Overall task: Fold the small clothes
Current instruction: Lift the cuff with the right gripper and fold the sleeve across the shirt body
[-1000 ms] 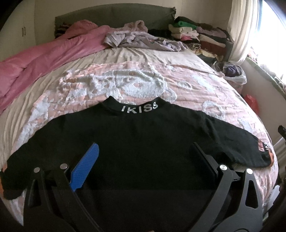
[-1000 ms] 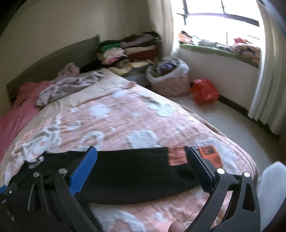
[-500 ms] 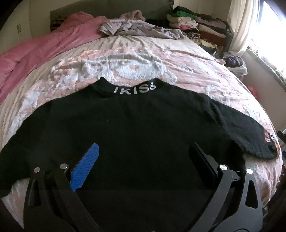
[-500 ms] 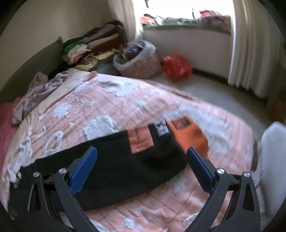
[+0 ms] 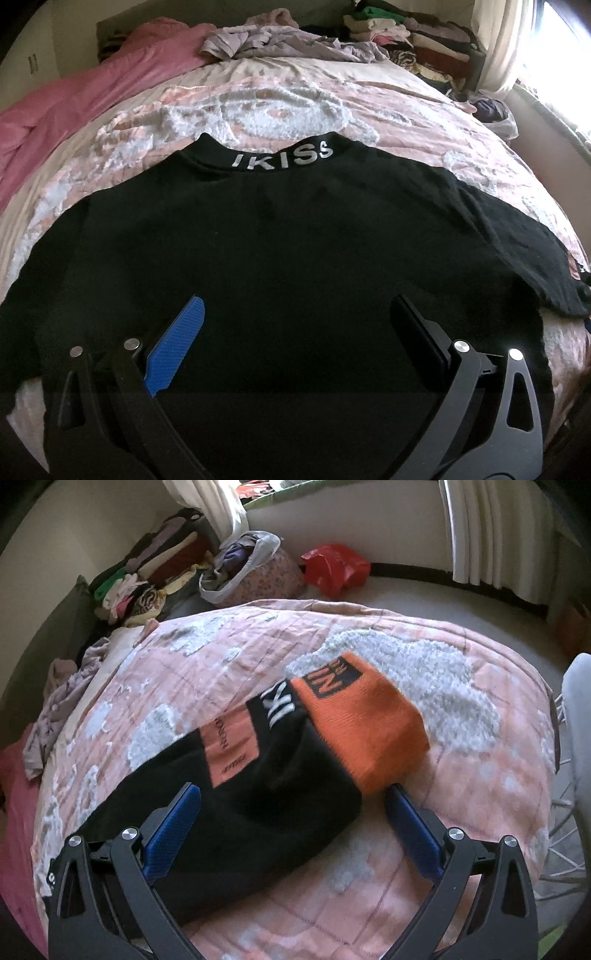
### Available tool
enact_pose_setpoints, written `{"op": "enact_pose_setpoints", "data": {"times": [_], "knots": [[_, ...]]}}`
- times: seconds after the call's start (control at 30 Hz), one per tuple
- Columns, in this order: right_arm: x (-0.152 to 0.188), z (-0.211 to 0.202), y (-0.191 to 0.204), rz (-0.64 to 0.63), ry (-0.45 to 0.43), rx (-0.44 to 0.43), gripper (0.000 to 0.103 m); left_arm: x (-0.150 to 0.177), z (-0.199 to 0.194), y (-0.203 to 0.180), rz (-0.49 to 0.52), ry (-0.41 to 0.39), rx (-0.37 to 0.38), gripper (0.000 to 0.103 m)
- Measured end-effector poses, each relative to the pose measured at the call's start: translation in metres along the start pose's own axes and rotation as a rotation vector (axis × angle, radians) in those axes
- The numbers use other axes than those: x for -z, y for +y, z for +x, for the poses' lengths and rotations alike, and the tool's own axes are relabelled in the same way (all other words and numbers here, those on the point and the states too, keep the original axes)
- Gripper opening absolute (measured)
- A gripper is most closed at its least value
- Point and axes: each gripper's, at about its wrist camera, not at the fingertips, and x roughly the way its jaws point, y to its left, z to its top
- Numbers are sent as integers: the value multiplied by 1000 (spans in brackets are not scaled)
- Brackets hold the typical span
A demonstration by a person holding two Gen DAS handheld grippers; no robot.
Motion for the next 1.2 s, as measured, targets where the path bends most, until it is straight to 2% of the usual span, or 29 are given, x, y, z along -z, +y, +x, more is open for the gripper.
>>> {"op": "enact_pose_setpoints", "data": {"times": [0.2, 0.23, 0.27, 0.37, 0.43, 0.53, 0.7, 0.9, 1.03, 1.2], "knots": [[-11, 9, -3, 16, -8, -33, 98, -1, 1, 6, -17, -4, -6, 95], [-12, 9, -3, 16, -8, -43, 90, -1, 2, 8, -22, -5, -4, 95], [-13, 8, -4, 19, -10, -56, 69, -1, 2, 9, -27, -4, -2, 95], [-17, 4, -7, 24, -11, -93, 39, 0, 4, 14, -57, 3, 15, 95], [-18, 1, -9, 33, -13, -126, 30, 2, 2, 17, -69, 0, 22, 95], [-17, -9, -1, 1, -38, -231, 17, 3, -4, 19, -77, -9, 24, 95], [-9, -40, 35, -151, -107, -381, 14, 7, -15, 29, -109, -14, 49, 95], [7, -68, 65, -276, -141, -476, 13, 8, -31, 43, -141, -34, 56, 95], [21, -87, 89, -371, -168, -516, 13, 7, -40, 53, -192, -13, 147, 95], [40, -110, 125, -474, -180, -562, 13, 6, -51, 60, -189, -30, 116, 95]]}}
